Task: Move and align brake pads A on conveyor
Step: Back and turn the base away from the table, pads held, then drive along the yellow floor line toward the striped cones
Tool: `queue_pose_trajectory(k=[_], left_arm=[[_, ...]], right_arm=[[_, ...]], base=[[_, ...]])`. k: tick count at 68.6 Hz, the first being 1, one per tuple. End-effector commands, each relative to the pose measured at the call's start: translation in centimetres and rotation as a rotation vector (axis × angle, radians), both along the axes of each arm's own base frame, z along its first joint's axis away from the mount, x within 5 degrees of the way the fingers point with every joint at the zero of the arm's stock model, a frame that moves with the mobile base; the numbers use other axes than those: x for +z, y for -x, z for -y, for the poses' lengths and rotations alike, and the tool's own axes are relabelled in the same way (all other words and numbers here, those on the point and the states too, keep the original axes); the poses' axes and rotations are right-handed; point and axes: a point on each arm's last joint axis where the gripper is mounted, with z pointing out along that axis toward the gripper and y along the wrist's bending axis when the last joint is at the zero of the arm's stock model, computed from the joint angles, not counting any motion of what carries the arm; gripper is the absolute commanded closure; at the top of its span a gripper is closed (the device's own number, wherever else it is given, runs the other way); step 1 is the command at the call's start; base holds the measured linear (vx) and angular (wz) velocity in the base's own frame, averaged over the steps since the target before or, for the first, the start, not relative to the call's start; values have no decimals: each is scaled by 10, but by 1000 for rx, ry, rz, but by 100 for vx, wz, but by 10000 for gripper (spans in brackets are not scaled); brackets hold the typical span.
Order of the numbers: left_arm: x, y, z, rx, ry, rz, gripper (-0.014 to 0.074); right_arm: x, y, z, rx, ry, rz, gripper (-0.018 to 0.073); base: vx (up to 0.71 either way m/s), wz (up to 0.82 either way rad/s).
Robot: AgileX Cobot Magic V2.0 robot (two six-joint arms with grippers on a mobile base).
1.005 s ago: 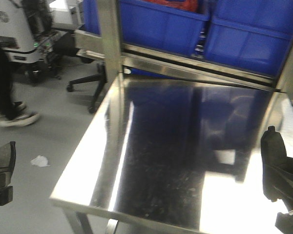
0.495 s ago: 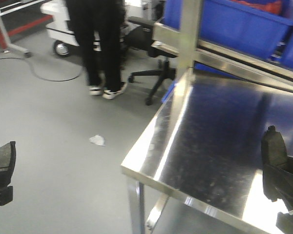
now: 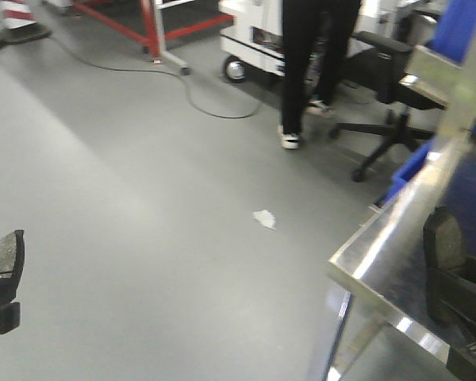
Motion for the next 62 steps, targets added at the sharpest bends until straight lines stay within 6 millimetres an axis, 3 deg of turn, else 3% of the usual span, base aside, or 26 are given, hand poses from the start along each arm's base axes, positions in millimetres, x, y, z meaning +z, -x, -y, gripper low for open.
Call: queue_pose_trajectory(k=[1, 62], left_arm=[[17, -4, 2, -8, 35, 111, 521], [17, -4, 2, -8, 35, 111, 521]], right_arm=[[19, -2, -2, 19, -38, 121, 534], [19, -2, -2, 19, -38, 121, 534]], base=[[-3, 65], [8, 56]])
